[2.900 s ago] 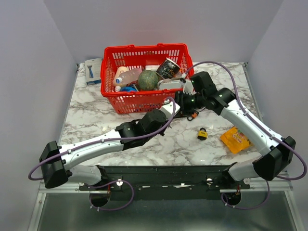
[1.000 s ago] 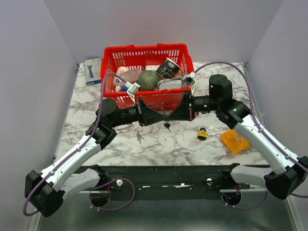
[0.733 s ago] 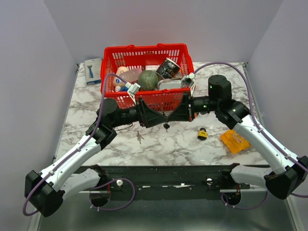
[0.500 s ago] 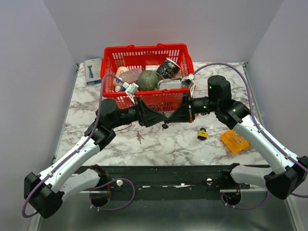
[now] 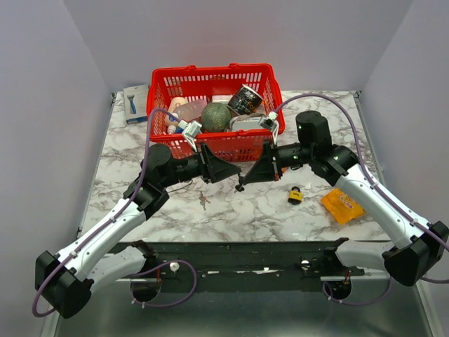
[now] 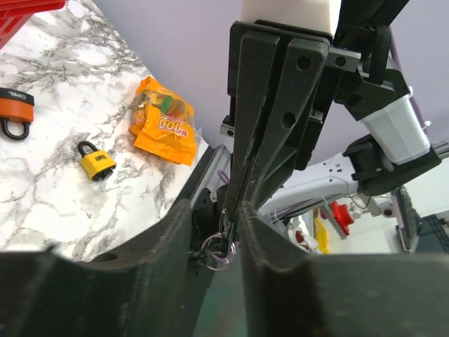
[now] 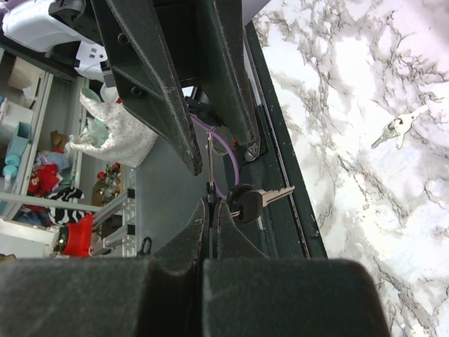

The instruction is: Unlock with the key

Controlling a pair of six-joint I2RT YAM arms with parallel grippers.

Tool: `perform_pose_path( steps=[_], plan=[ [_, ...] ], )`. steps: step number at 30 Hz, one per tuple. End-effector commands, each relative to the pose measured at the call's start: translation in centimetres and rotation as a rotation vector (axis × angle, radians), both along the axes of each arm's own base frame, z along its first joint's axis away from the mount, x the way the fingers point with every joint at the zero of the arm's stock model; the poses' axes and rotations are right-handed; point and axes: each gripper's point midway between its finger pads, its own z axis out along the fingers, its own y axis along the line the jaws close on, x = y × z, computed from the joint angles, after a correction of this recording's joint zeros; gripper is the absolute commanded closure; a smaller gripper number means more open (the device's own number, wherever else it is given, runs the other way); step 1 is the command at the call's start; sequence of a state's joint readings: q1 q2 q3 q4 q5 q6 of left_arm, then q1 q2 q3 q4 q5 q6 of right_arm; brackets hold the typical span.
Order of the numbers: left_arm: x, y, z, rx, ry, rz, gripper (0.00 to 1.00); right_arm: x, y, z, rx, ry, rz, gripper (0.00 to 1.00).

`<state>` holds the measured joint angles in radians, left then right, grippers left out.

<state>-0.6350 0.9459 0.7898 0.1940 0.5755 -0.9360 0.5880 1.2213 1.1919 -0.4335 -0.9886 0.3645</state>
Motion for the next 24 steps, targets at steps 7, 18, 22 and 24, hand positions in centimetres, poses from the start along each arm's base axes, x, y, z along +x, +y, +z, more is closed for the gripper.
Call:
perform_pose_path(
  steps=[7, 18, 22, 24],
  plan=[
    [-0.2, -0.3, 1.1, -0.023, -0.036, -0.027, 1.00, -0.5, 0.2, 0.6, 0.010, 0.012, 0.042, 0.99],
    [-0.5, 0.3, 2.0, -0.078, -0.063, -0.001, 1.00, -0.4, 0.3, 0.4, 0.028, 0.019, 0.030, 0.75],
    [-0.4, 0.3, 2.0, -0.077, -0.059, 0.002, 1.00, -0.5, 0.4, 0.5, 0.031, 0.020, 0.036, 0.72],
    [-0.4, 0.4, 2.1, -0.080, -0.059, 0.006, 1.00, -0.6, 0.4, 0.4, 0.031, 0.022, 0.041, 0.70]
  ],
)
